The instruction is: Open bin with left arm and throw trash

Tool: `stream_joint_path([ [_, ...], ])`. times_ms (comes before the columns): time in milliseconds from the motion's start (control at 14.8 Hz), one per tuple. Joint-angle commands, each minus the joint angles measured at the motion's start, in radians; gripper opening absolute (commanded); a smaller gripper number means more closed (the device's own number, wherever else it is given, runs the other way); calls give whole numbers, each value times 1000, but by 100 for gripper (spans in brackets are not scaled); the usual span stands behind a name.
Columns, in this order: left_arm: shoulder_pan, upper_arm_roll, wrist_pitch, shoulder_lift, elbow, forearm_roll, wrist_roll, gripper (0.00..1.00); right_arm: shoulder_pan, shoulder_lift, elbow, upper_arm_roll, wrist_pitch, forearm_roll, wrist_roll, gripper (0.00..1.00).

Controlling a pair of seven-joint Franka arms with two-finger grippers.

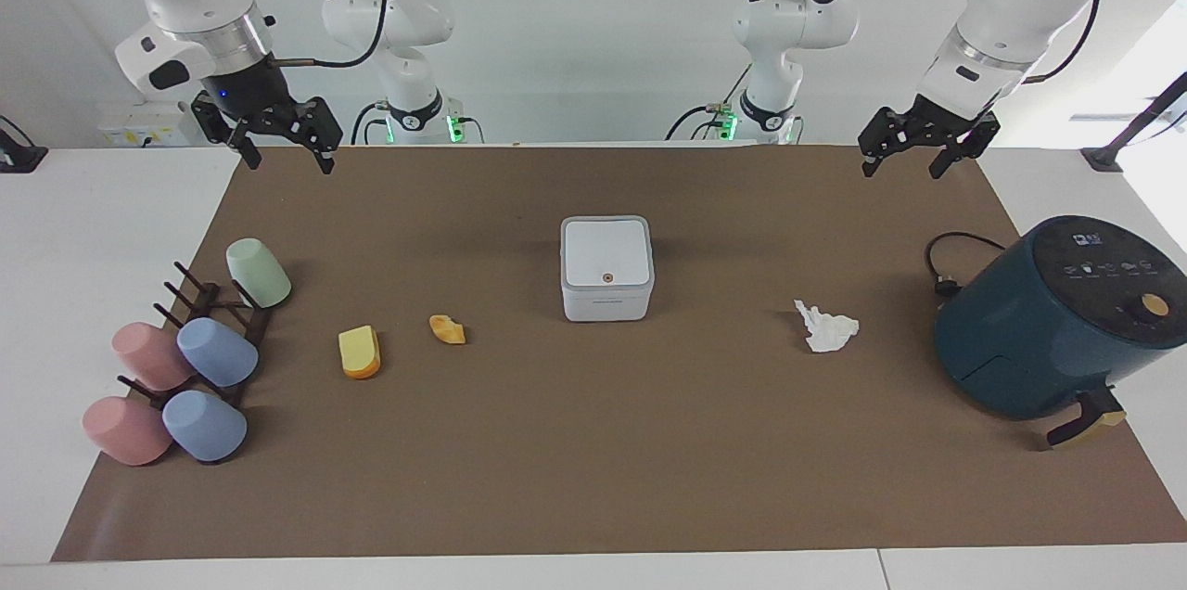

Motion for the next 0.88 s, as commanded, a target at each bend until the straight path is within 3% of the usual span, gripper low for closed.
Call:
stream_joint_path([
  [0, 1, 4, -3, -24, -22, 6, 5, 100, -13, -15, -22, 2, 8, -3, -5, 100],
  [270, 1, 2, 0, -22, -20, 6, 1, 100, -23, 17, -39, 1, 83, -4, -13, 100],
  [539, -50, -16, 55, -14, -19, -3, -126, 100, -35, 57, -99, 1, 204, -3, -85, 100],
  [606, -87, -16, 63, -10, -19, -6, -151, 94, -38, 81, -99, 2, 229, -3, -102, 100],
  [674, -116, -16, 78, 7, -17, -12, -188, 80, -41, 106, -99, 1, 253, -3, -123, 100],
  [809, -220, -16, 132, 56, -4, -31, -328, 35, -44, 154, -105, 2, 313, -3, -157, 100],
])
